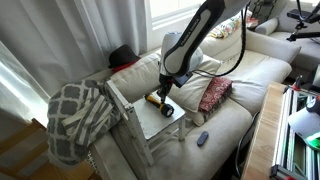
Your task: Press a button on the flashlight
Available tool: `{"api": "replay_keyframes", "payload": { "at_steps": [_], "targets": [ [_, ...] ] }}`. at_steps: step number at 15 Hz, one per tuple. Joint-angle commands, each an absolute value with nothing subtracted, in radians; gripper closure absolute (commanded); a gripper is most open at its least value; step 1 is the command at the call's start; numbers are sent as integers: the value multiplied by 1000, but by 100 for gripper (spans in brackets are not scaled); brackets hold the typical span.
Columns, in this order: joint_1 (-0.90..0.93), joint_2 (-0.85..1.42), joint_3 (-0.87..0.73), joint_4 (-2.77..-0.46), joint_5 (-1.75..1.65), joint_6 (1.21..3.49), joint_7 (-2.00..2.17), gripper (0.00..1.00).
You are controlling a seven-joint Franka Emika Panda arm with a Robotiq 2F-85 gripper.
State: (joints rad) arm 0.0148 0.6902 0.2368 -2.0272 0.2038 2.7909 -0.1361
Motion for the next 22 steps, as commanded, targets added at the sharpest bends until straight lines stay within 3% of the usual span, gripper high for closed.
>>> {"api": "replay_keyframes", "payload": {
  "at_steps": [1,22],
  "targets": [
    [14,689,242,-2043,195,2801,-123,100],
    [126,759,137,-1962,111,2687,-38,100]
  ]
}}
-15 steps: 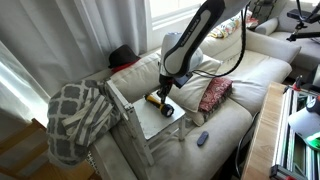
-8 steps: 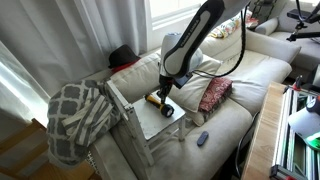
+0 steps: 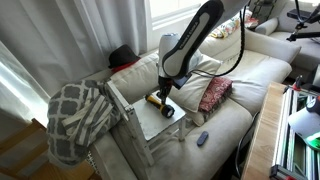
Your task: Press a button on the flashlight
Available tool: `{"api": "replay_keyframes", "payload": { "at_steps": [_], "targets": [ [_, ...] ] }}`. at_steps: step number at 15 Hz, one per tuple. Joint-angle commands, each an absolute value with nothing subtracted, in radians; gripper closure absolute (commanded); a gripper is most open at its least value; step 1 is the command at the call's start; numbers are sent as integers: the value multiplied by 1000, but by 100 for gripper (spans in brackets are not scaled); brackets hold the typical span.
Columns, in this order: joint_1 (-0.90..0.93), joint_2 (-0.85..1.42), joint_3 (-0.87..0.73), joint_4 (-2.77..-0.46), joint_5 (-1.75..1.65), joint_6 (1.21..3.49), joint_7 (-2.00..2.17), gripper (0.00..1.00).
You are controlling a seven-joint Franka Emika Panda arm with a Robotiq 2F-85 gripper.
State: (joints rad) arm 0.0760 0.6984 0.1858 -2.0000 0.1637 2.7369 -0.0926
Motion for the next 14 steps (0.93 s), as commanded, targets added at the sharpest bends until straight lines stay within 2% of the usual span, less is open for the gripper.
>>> {"api": "replay_keyframes", "payload": {
  "at_steps": [1,5,14],
  "targets": [
    [131,764,132,-1951,103,2667,-33,100],
    [148,785,120,-1910,87,2618,-13,100],
    [200,818,62,-1907,95,2781,140,100]
  ]
}}
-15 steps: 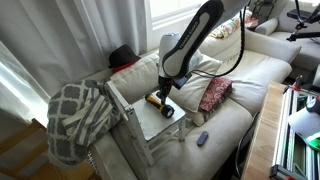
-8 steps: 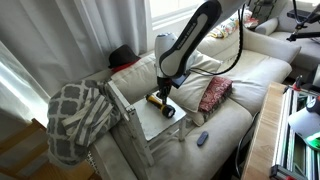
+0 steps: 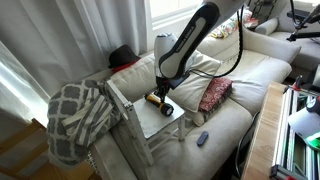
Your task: Press a button on the flashlight
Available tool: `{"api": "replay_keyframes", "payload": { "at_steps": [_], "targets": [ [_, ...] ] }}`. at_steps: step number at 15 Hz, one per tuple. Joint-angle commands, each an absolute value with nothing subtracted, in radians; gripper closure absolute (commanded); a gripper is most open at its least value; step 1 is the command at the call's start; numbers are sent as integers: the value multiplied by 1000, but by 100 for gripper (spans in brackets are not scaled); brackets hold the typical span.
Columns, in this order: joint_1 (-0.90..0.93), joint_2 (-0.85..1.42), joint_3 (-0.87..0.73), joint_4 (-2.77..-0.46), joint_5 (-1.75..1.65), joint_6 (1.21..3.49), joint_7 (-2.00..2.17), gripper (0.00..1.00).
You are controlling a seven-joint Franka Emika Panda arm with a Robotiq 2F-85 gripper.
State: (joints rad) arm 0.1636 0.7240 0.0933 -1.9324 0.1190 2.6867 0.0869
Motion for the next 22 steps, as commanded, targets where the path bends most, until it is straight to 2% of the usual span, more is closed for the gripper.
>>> {"api": "replay_keyframes", "payload": {
  "at_steps": [1,4,5,6,8,14,16,22],
  "targets": [
    [206,823,61,-1907,93,2803,143,100],
    [204,809,64,-1920,100,2810,149,100],
    [208,798,57,-1926,92,2806,149,74],
    [208,787,54,-1932,89,2799,146,73],
    [217,763,35,-1943,76,2780,152,60],
    [217,694,2,-1982,36,2754,145,13],
    [213,677,-2,-1990,25,2747,142,1],
    [135,563,91,-2060,59,2741,41,0]
  ]
}}
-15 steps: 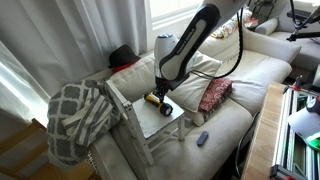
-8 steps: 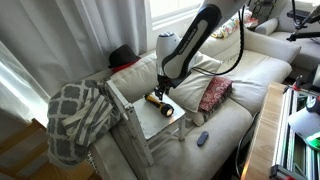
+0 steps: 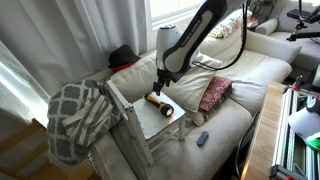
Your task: Press a button on the flashlight
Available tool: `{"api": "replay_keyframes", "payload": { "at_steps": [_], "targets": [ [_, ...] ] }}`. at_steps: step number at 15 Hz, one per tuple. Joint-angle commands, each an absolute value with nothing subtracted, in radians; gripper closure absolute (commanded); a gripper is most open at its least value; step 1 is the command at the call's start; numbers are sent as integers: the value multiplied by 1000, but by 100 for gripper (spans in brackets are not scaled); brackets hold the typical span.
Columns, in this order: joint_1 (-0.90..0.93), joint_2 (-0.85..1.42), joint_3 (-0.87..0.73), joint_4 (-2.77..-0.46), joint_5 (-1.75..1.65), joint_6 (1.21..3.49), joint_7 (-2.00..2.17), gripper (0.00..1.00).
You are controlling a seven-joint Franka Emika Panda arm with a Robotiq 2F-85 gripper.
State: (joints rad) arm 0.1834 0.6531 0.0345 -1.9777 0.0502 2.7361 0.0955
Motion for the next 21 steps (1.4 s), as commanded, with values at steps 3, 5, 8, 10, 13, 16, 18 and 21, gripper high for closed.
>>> {"api": "replay_keyframes", "payload": {
  "at_steps": [3,5,8,10,13,16,18,21],
  "targets": [
    [90,471,154,-2123,88,2717,-20,0],
    [68,412,183,-2161,102,2683,-51,0],
    [49,303,213,-2234,135,2636,-94,0],
    [35,223,236,-2279,186,2592,-137,0],
    [38,97,248,-2337,274,2506,-212,0],
    [71,-25,220,-2381,294,2391,-231,0],
    [88,-95,203,-2399,283,2325,-221,0],
    [107,-177,181,-2417,274,2251,-212,0]
  ]
}}
